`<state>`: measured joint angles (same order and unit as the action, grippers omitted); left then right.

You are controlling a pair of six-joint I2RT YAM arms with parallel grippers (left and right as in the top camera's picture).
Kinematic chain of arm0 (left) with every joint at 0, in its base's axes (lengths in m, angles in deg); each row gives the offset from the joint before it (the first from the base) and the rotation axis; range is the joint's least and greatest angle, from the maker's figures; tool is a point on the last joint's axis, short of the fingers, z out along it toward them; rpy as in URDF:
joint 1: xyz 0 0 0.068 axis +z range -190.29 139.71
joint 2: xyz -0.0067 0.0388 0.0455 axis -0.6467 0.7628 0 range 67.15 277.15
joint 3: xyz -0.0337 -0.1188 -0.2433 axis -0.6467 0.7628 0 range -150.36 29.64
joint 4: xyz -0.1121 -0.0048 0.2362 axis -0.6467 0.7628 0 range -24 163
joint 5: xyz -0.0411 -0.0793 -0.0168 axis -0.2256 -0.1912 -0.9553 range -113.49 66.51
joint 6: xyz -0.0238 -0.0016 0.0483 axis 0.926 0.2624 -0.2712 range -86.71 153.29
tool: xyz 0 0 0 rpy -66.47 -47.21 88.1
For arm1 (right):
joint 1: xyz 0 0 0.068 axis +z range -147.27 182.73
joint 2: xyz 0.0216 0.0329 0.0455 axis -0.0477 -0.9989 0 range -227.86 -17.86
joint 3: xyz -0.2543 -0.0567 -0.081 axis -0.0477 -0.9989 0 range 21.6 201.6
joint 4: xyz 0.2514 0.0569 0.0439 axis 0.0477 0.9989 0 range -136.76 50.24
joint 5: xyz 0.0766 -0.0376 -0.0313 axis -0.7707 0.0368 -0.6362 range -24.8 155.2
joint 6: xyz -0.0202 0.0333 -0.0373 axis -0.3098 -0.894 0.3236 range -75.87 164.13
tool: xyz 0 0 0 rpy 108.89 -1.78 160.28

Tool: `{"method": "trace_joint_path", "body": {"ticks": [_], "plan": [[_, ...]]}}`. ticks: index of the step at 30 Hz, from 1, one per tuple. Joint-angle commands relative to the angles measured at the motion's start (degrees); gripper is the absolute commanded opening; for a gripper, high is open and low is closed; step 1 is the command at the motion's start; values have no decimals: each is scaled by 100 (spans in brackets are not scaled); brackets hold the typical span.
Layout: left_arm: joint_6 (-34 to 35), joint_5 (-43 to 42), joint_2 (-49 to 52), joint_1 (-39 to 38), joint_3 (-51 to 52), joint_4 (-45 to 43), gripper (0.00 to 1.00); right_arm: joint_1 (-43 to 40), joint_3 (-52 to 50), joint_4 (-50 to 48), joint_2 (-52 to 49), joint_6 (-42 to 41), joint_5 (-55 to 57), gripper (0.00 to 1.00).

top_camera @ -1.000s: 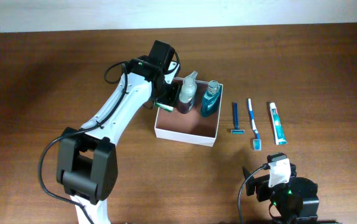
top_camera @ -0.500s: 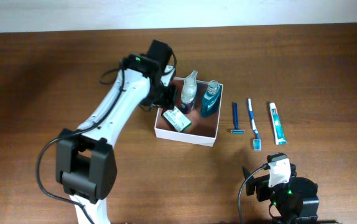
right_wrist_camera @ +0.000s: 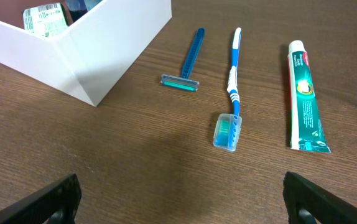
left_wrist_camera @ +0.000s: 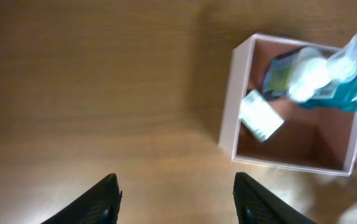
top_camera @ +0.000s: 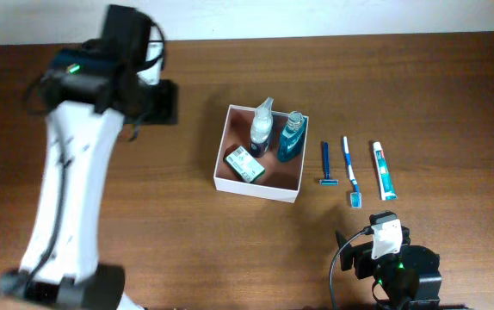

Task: Pack container
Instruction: 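Raise the left arm away from the box, then reach right gripper to the blue razor and grasp its handle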

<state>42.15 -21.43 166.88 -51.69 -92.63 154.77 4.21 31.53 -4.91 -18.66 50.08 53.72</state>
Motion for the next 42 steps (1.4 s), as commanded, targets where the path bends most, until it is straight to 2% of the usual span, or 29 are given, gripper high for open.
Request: {"method": "trace_joint_path", "body": {"ticks": [1,2,4,6,10,15,20,21,22,26,31,32,35,39,42], "plan": [[52,610,-393,138,-59,354,61,-42,-31,-11,39,-48,52,99],[52,695,-470,160,-59,463,61,-42,-31,-11,39,-48,52,99],[52,815,-623,184,-59,678,99,-42,-31,-13,39,-46,55,99],[50,848,-787,184,-57,793,99,-42,-31,-101,39,-50,35,99],[50,848,-820,184,-57,793,99,-37,-22,-363,39,-181,-835,99],[50,831,-820,184,-57,789,99,-37,-20,-715,39,-1438,-1493,99],[52,831,-820,184,-57,789,99,-37,81,-752,-50,-2240,-1453,99],[52,828,-820,184,-57,787,99,-37,192,-710,-186,-2647,-1338,99],[52,828,-820,184,-57,769,99,-37,428,-671,-494,-2979,-1314,99],[52,831,-820,184,-57,774,99,-37,1180,-616,-1543,-2986,-1178,99],[52,831,-820,184,-57,774,99,-37,2804,-9,-3438,-2184,-601,99],[52,828,-820,184,-57,774,99,-37,3521,376,-4192,-1971,-315,99],[52,828,-820,184,-57,774,99,-37,4728,1084,-5421,-1683,-33,99],[52,831,-820,184,-57,774,99,-37,5764,1565,-6773,-1788,-280,99],[52,831,-820,184,-57,774,99,-37,5928,1482,-7519,-1860,-887,99]]}}
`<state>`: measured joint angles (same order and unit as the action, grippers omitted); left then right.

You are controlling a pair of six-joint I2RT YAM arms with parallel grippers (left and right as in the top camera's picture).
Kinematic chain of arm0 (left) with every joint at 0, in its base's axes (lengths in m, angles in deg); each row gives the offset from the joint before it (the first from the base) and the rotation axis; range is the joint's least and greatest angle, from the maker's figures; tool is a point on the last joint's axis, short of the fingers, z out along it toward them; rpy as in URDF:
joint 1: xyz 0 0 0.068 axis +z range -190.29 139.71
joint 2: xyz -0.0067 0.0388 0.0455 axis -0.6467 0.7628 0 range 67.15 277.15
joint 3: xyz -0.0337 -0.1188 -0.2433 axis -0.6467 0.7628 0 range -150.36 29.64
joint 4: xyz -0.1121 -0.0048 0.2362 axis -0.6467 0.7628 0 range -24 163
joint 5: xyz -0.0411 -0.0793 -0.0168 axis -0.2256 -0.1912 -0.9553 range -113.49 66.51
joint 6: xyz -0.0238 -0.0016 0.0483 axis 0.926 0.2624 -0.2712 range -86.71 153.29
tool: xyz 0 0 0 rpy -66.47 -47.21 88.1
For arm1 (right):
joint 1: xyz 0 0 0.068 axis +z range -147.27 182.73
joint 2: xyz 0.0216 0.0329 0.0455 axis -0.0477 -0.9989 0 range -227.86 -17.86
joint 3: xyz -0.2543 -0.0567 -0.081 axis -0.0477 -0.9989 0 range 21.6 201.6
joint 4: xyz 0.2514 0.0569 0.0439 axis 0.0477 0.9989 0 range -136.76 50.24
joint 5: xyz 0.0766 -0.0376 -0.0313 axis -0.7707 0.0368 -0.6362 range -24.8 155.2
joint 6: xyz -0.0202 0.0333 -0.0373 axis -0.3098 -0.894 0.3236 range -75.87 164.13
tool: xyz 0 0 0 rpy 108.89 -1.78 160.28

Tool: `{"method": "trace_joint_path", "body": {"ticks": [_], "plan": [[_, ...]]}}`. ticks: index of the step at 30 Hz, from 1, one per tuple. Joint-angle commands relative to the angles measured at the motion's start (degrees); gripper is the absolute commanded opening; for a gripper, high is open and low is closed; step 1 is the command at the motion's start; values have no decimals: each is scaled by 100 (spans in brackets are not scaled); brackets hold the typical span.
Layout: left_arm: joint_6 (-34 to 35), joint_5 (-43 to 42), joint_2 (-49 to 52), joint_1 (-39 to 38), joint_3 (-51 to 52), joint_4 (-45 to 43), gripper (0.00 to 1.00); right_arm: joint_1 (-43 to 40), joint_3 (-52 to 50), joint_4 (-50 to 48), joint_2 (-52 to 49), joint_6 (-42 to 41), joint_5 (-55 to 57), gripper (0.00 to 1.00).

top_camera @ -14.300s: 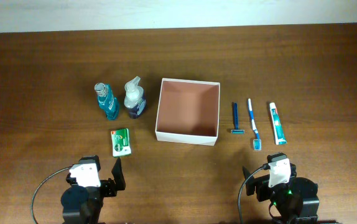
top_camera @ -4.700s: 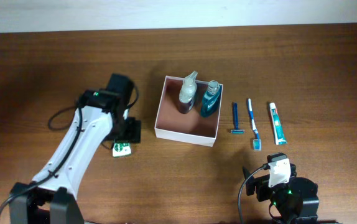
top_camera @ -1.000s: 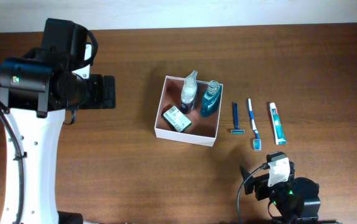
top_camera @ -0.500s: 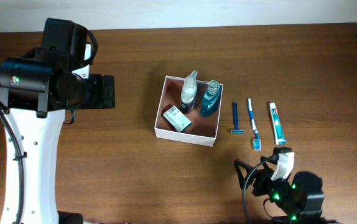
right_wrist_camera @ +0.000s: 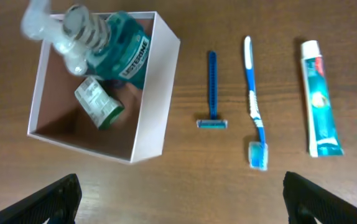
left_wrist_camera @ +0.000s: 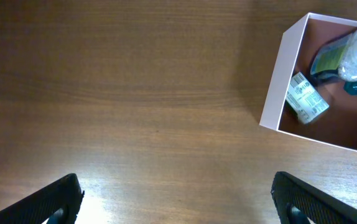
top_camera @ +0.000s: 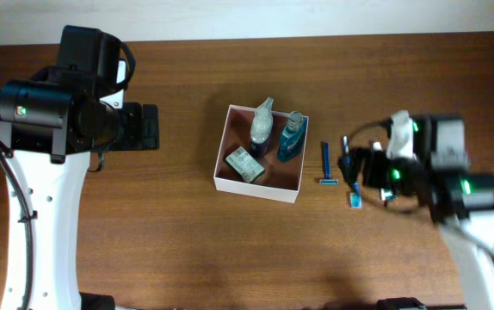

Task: Pack container
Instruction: 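Reach right gripper to the blue razor and grasp its handle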

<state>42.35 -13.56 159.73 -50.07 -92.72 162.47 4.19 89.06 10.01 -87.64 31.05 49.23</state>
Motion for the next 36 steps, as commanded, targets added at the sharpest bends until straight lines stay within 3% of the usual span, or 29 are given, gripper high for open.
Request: {"method": "trace_joint_path", "body": {"ticks": [1,2,4,11,17,23,27,36], "plan": [[33,44,-105,22,-48,4,99,-35,173,-149,-848,52,-531,99],[33,44,-105,22,-48,4,100,-26,173,-345,-1290,50,-525,86],[33,44,-105,22,-48,4,99,22,173,-487,-1690,37,-450,73],[33,42,-105,22,-48,4,100,492,173,-1069,-2981,-221,743,76],[33,44,-105,22,-48,4,99,669,173,-1390,-3477,-262,1222,73],[33,44,-105,20,-48,4,99,675,173,-1681,-3915,-363,1158,64],[31,42,-105,22,-48,4,99,680,173,-1860,-4022,-374,1150,42],[33,44,-105,20,-48,4,99,680,122,-1856,-4024,-369,1222,36]]}}
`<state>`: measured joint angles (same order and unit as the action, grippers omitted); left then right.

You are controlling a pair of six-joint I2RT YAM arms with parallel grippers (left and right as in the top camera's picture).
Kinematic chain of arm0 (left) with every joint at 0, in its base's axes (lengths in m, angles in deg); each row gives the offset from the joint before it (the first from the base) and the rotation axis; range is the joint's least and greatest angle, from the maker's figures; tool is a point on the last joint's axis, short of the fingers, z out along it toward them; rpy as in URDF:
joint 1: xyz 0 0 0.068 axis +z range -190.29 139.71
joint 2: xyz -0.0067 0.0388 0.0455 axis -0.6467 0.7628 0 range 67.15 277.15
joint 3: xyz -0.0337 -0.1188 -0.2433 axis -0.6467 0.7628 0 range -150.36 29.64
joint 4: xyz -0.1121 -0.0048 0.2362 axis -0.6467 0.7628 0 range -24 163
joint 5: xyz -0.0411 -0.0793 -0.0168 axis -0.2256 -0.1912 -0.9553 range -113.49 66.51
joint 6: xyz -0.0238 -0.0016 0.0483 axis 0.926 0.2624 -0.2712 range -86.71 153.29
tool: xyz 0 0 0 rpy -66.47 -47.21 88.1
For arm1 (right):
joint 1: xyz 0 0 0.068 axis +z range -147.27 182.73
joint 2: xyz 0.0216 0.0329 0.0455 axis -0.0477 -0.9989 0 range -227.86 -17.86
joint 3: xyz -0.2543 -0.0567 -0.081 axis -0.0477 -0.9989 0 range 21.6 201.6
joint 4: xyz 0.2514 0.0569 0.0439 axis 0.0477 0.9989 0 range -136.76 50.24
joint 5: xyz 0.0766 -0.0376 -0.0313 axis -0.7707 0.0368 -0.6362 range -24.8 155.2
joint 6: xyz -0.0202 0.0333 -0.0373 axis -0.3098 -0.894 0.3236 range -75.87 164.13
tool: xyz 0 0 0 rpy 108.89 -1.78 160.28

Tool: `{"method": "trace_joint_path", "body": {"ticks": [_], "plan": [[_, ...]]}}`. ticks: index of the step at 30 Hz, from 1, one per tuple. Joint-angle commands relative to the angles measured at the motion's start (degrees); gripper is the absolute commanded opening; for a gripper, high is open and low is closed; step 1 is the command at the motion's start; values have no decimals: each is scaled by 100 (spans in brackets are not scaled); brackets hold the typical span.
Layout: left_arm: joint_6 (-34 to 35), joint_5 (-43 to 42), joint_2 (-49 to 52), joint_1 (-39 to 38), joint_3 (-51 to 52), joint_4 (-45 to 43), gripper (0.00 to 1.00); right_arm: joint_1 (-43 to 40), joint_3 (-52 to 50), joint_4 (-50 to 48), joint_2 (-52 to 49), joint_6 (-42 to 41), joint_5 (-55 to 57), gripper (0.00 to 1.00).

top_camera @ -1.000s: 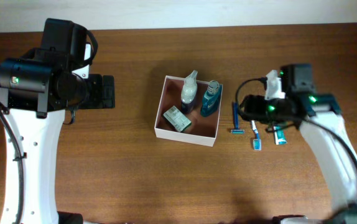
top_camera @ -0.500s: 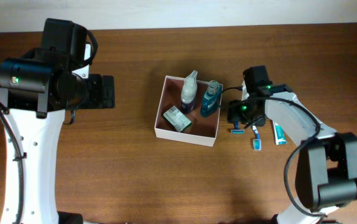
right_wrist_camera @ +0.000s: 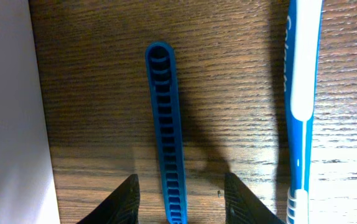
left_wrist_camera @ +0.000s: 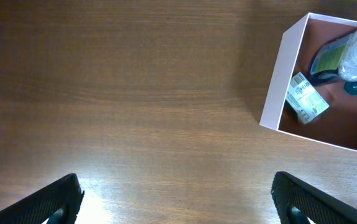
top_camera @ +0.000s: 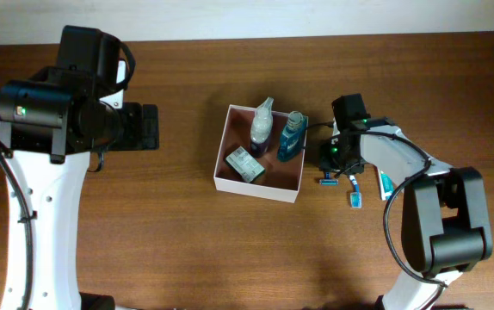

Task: Pack container
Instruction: 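Reach right gripper to the blue razor and grasp its handle, then carry the razor into the box and release it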

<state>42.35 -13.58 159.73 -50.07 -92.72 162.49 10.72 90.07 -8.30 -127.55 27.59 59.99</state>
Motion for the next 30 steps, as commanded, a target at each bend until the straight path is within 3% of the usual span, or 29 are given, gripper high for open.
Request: {"method": "trace_joint_path", "body": {"ticks": [1,4,18,23,30], "plan": [[33,46,-105,22,-48,2,99,26,11,-20,-35,-24,160,33],[33,46,-105,22,-48,2,99,26,0,37,-35,-24,343,23],[33,46,-105,22,-48,2,99,31,-2,422,-35,20,568,27],[33,44,-105,22,-48,2,99,31,-44,439,-35,15,570,12],[33,46,-105,20,-48,2,99,31,-114,487,-31,17,570,4]]}}
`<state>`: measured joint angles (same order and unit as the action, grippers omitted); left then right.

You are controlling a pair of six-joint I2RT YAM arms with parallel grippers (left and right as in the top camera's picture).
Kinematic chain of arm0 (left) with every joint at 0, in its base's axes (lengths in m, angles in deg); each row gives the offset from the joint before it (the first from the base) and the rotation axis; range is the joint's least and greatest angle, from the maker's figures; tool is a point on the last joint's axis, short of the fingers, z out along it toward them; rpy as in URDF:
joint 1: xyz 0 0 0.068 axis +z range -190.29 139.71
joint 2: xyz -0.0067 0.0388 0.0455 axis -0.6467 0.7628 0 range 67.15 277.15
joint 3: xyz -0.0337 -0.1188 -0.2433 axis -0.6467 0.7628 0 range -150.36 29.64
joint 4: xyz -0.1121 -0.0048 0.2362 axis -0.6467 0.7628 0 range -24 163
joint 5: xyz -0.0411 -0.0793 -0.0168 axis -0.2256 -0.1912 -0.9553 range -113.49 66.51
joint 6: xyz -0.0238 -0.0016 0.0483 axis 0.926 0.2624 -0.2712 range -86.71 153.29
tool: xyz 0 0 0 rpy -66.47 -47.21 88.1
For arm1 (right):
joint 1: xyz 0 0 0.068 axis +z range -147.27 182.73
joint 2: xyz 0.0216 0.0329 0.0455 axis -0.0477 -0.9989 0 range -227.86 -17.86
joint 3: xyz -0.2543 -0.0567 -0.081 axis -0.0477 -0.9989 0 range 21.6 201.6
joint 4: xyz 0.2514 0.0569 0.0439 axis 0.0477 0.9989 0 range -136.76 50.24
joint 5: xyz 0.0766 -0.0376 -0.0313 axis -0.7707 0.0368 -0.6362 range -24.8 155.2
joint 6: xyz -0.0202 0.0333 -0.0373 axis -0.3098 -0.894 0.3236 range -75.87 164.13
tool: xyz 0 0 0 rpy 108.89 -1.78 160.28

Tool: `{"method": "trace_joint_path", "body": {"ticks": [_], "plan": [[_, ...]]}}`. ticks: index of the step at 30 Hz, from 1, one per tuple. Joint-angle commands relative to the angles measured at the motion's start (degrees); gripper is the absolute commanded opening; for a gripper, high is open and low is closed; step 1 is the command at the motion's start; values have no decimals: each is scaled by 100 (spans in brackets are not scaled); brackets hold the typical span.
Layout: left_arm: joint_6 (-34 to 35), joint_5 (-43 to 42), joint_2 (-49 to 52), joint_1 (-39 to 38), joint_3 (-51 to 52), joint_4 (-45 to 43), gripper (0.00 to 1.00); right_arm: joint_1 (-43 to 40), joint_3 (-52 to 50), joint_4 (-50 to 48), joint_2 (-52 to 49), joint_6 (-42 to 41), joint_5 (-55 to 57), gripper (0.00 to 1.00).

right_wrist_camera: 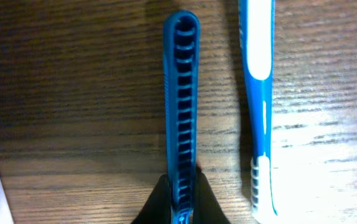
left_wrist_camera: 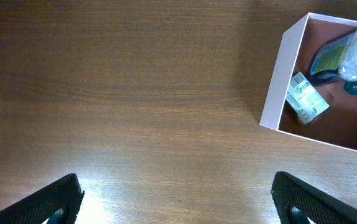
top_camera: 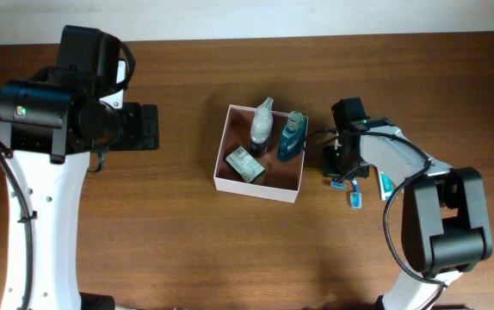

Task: Pack container
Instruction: 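Carry the razor into the box and release it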

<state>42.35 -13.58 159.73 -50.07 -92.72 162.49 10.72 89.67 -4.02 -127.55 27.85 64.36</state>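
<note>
A white box (top_camera: pixel 223 159) holds a spray bottle (top_camera: pixel 262 126), a blue mouthwash bottle (top_camera: pixel 291 136) and a green packet (top_camera: pixel 243 164). To its right lies a blue razor (right_wrist_camera: pixel 181 93), and my right gripper (right_wrist_camera: pixel 181 202) is shut on its handle close to the table. A blue-and-white toothbrush (right_wrist_camera: pixel 259 93) lies just right of the razor. The toothpaste tube (top_camera: pixel 385 183) is partly hidden by my right arm. My left gripper (left_wrist_camera: pixel 178 205) hangs open over bare wood, left of the box (left_wrist_camera: pixel 272 106).
The brown wooden table (top_camera: pixel 187 250) reaches a pale wall at the far edge. My left arm's white links run down the left side. The toothbrush head (top_camera: pixel 355 200) lies in front of the right gripper.
My right gripper, then open astride the razor handle, is now shut on it. The razor sits slightly closer to the toothbrush. The left arm has not moved.
At first my right arm sat low at the table's front edge and my left gripper was near the box. Then the right gripper hovered over the razor and toothbrush, with the left parked farther left. It then straddled the razor open, and now grips it.
</note>
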Motion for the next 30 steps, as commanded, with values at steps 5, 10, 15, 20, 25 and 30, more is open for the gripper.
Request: {"method": "trace_joint_path", "body": {"ticks": [5,10,15,20,25,30], "plan": [[33,46,-105,20,-48,2,99,22,385,761,42,-9,157,4],[33,44,-105,22,-48,2,99,42,1390,1899,431,-33,140,4],[33,44,-105,20,-48,2,99,411,2566,3136,1082,271,-339,4],[33,46,-105,22,-48,2,99,1495,2994,3368,1703,776,-560,4],[33,46,-105,20,-48,2,99,2745,2949,2992,1655,2400,-479,4],[33,46,-105,20,-48,2,99,3176,2931,2463,1102,3412,505,4]]}}
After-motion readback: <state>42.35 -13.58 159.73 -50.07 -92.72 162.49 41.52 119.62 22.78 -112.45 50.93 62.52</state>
